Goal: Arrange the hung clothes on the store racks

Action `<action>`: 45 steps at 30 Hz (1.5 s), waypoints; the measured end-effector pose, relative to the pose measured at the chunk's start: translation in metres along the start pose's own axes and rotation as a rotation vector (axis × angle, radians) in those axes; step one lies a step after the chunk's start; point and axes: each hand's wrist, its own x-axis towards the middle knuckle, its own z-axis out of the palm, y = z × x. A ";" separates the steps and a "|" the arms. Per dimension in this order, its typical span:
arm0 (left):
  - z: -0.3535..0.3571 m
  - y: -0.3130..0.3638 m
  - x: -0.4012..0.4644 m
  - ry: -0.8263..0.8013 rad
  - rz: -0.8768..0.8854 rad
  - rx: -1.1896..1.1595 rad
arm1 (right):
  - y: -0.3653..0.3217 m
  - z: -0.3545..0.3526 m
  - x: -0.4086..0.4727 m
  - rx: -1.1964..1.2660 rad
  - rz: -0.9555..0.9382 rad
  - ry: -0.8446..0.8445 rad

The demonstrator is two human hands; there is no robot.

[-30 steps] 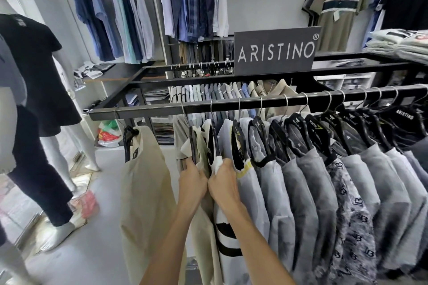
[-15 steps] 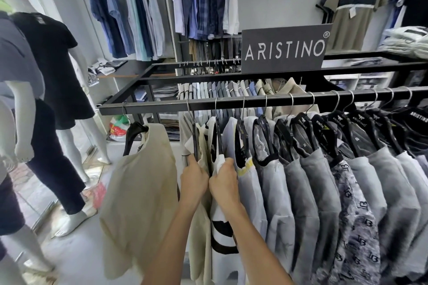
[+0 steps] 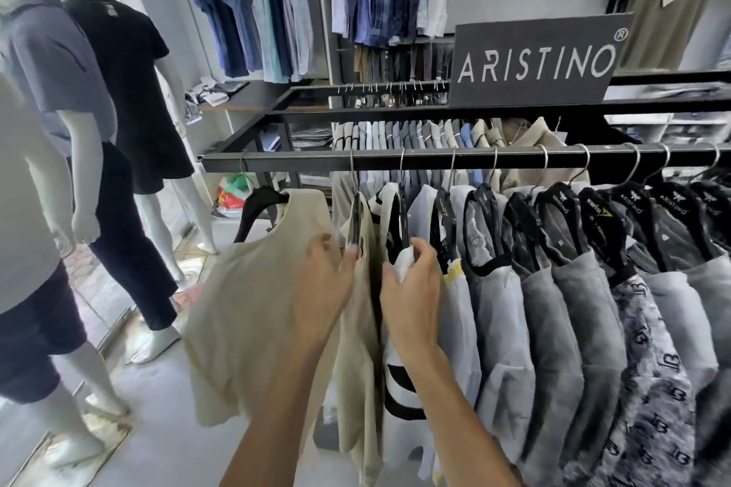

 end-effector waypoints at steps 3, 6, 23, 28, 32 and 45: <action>-0.039 -0.016 0.027 0.193 0.129 0.061 | -0.031 0.009 -0.007 0.095 -0.241 0.109; -0.069 -0.052 0.057 0.277 0.060 0.194 | -0.050 0.030 -0.007 0.067 -0.137 0.017; -0.043 -0.058 0.033 -0.147 0.068 0.159 | -0.056 0.091 -0.016 -0.220 0.423 -0.206; -0.024 -0.053 0.030 -0.168 0.067 0.163 | -0.053 0.085 -0.015 -0.230 0.403 -0.228; -0.020 -0.051 0.028 -0.152 0.035 0.143 | -0.049 0.077 -0.013 -0.246 0.384 -0.253; -0.010 -0.057 0.024 -0.096 -0.016 0.206 | -0.033 0.070 -0.006 -0.231 0.346 -0.257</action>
